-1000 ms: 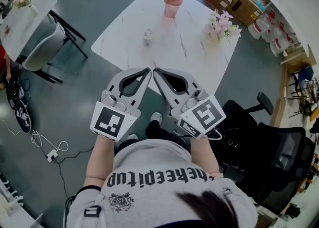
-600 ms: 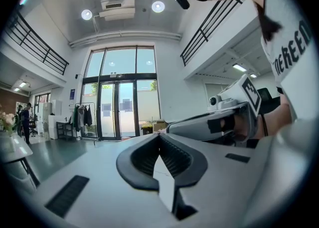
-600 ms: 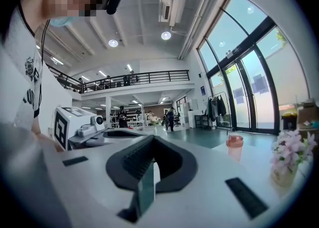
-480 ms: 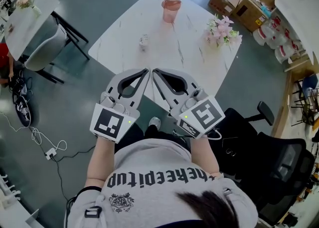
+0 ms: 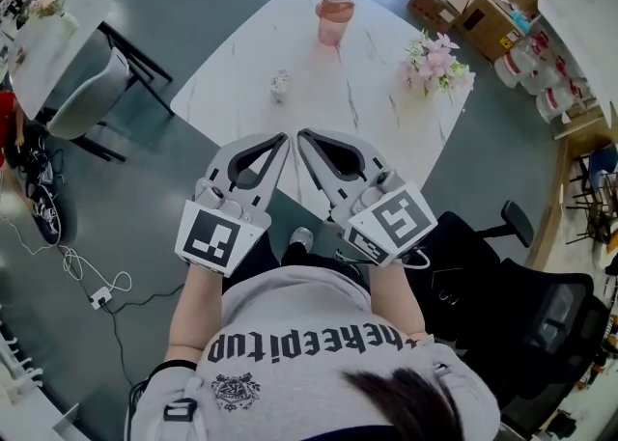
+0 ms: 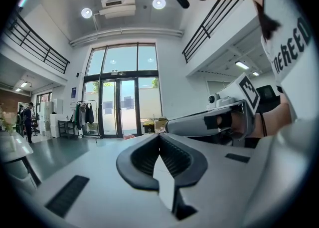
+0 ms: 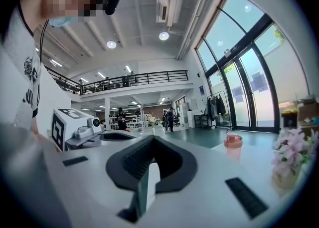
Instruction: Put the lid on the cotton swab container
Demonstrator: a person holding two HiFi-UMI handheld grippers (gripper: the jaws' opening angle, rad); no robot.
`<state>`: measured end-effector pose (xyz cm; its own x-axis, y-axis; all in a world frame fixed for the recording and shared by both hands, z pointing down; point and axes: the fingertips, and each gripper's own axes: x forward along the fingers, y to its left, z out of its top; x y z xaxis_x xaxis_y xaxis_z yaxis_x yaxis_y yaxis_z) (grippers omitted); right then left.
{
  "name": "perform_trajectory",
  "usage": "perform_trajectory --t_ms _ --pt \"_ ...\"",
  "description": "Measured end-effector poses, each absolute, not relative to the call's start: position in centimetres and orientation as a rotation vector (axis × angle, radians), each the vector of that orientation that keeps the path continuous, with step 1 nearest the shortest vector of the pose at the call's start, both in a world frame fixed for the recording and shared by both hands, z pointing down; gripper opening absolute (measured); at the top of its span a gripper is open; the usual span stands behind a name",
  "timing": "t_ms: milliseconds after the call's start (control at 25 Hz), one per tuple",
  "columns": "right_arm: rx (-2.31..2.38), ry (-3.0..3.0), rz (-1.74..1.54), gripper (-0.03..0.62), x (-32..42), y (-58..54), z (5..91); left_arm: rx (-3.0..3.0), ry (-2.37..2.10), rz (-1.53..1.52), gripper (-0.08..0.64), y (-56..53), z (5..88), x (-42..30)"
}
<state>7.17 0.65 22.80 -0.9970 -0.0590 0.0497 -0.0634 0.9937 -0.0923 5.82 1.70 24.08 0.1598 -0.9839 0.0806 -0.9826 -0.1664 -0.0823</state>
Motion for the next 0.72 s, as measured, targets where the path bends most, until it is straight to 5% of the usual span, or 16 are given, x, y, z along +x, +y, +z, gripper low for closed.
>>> perform_trajectory --t_ms 720 --pt "0.430 -3.043 0.202 0.011 0.3 -5.3 23.4 -2.571 1.785 -0.223 0.015 -3.7 24.5 -1.4"
